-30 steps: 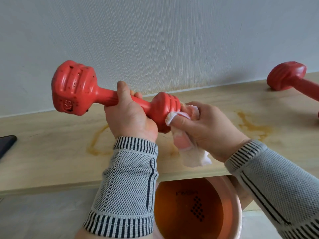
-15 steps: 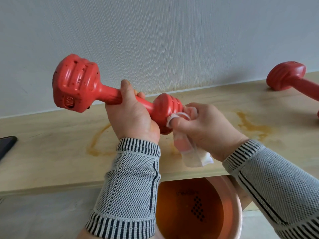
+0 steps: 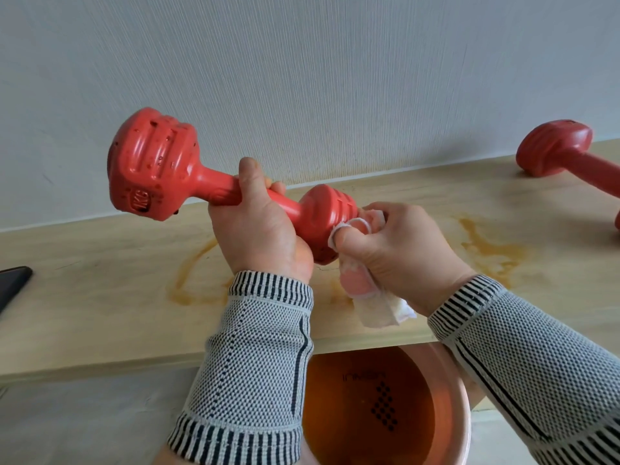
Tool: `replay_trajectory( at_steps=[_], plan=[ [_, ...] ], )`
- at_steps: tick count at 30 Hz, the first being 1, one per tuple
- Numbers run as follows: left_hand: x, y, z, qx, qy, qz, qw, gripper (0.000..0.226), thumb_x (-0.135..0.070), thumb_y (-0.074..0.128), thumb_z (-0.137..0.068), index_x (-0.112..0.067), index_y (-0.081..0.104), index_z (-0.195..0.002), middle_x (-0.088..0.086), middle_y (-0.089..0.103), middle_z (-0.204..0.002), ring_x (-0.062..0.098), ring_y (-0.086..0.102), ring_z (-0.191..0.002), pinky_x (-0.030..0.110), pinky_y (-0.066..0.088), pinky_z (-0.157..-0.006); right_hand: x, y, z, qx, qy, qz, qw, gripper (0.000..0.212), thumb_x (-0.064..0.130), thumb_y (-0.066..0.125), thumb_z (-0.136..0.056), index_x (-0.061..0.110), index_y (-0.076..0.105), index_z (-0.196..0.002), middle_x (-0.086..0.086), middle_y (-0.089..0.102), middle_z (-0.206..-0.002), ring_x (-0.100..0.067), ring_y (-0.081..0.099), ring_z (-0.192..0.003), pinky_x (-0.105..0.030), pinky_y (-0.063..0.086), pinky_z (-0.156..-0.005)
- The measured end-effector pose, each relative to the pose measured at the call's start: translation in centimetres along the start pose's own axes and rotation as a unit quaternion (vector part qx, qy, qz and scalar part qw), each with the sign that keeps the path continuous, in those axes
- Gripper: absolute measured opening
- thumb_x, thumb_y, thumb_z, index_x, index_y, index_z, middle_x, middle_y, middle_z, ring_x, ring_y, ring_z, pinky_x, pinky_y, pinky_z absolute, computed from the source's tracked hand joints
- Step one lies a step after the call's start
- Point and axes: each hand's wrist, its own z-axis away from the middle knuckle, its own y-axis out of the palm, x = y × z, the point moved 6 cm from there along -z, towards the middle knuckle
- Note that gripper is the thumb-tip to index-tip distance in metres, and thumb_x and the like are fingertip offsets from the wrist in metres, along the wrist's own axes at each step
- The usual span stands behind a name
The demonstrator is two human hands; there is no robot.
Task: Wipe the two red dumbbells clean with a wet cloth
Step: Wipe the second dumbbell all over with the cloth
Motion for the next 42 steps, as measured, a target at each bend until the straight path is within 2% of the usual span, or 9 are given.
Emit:
replay_trajectory(
  at_steps=[6,11,14,17,22,27,32,39,42],
  plan=[
    [0.4,0.4,0.3,0.023,-0.017,0.015,0.999,0.013,-0.018,0.063,-0.094,-0.011,0.054,-0.089,-0.006,0.053,-0.061,0.004,0.056,-0.049,0.028,0.055,-0.066,-0.2,-1.3,-0.9,-0.08,0.033,-0.014,0.996,0.049,0.043,0.066,-0.078,0.016,0.045,-0.044,0.008,0.042,-0.041,-0.018,0.042,-0.048,-0.03,0.035,-0.052],
    [0.4,0.3,-0.2,0.007,-0.021,0.027,0.999,0.012,-0.017,0.063,-0.094,-0.011,0.055,-0.089,-0.005,0.052,-0.062,0.005,0.055,-0.049,0.021,0.05,-0.06,0.3,-0.8,-0.3,-0.033,0.004,-0.028,0.999,0.038,0.042,0.069,-0.079,0.008,0.057,-0.067,-0.005,0.059,-0.062,-0.022,0.058,-0.06,-0.039,0.05,-0.06],
    [0.4,-0.2,-1.0,-0.009,-0.057,0.066,0.996,0.013,-0.019,0.065,-0.093,-0.012,0.056,-0.087,-0.003,0.053,-0.068,0.008,0.055,-0.052,0.021,0.05,-0.058,1.1,-0.8,0.2,0.01,-0.041,-0.013,0.999,0.023,0.031,0.074,-0.074,0.012,0.064,-0.081,0.0,0.066,-0.068,-0.012,0.063,-0.064,-0.027,0.051,-0.059],
    [0.9,-0.6,-1.2,-0.014,-0.107,0.093,0.99,0.017,-0.022,0.066,-0.093,-0.013,0.057,-0.081,-0.004,0.053,-0.067,0.01,0.054,-0.055,0.022,0.05,-0.056,1.6,-1.0,0.3,0.008,-0.062,0.007,0.998,0.019,0.029,0.073,-0.07,0.015,0.064,-0.078,0.007,0.061,-0.061,-0.001,0.055,-0.054,-0.014,0.043,-0.05],
    [1.3,-0.4,-0.6,0.011,-0.128,0.096,0.987,0.023,-0.02,0.066,-0.092,-0.016,0.053,-0.073,-0.004,0.05,-0.058,0.011,0.049,-0.049,0.024,0.045,-0.052,0.5,-1.4,-0.5,-0.053,-0.003,-0.05,0.997,0.038,0.036,0.072,-0.071,0.004,0.054,-0.06,0.002,0.052,-0.054,-0.015,0.051,-0.054,-0.033,0.045,-0.054],
    [1.1,0.0,0.0,0.069,-0.117,0.067,0.988,0.031,-0.025,0.065,-0.091,-0.02,0.047,-0.066,-0.006,0.045,-0.053,0.011,0.044,-0.046,0.025,0.041,-0.051,-0.4,-0.7,-0.5,0.046,0.12,-0.217,0.968,0.033,0.03,0.067,-0.084,0.01,0.054,-0.062,-0.002,0.052,-0.05,-0.017,0.053,-0.043,-0.028,0.046,-0.046],
    [1.4,0.6,0.6,0.132,-0.122,0.047,0.983,0.032,-0.021,0.061,-0.091,-0.021,0.044,-0.063,-0.007,0.043,-0.052,0.01,0.042,-0.045,0.025,0.039,-0.051,-1.1,-0.9,-0.8,0.08,0.181,-0.224,0.954,0.035,0.037,0.065,-0.088,0.01,0.056,-0.068,0.0,0.05,-0.045,-0.012,0.049,-0.037,-0.022,0.041,-0.04],
    [1.2,1.2,0.6,0.136,-0.089,0.032,0.986,0.027,-0.016,0.061,-0.091,-0.018,0.046,-0.068,-0.005,0.043,-0.053,0.011,0.042,-0.045,0.026,0.039,-0.051,-1.0,-0.8,-0.6,0.126,0.158,-0.23,0.952,0.036,0.038,0.063,-0.089,0.009,0.054,-0.071,-0.005,0.054,-0.054,-0.016,0.052,-0.044,-0.027,0.045,-0.045],
    [1.0,0.7,0.3,0.098,-0.088,0.024,0.991,0.026,-0.016,0.062,-0.091,-0.019,0.047,-0.069,-0.005,0.045,-0.054,0.011,0.043,-0.045,0.025,0.039,-0.05,-0.7,-0.3,-0.4,0.151,0.126,-0.234,0.952,0.032,0.034,0.069,-0.087,0.005,0.058,-0.083,-0.011,0.059,-0.069,-0.021,0.059,-0.059,-0.034,0.053,-0.057]
  ],
)
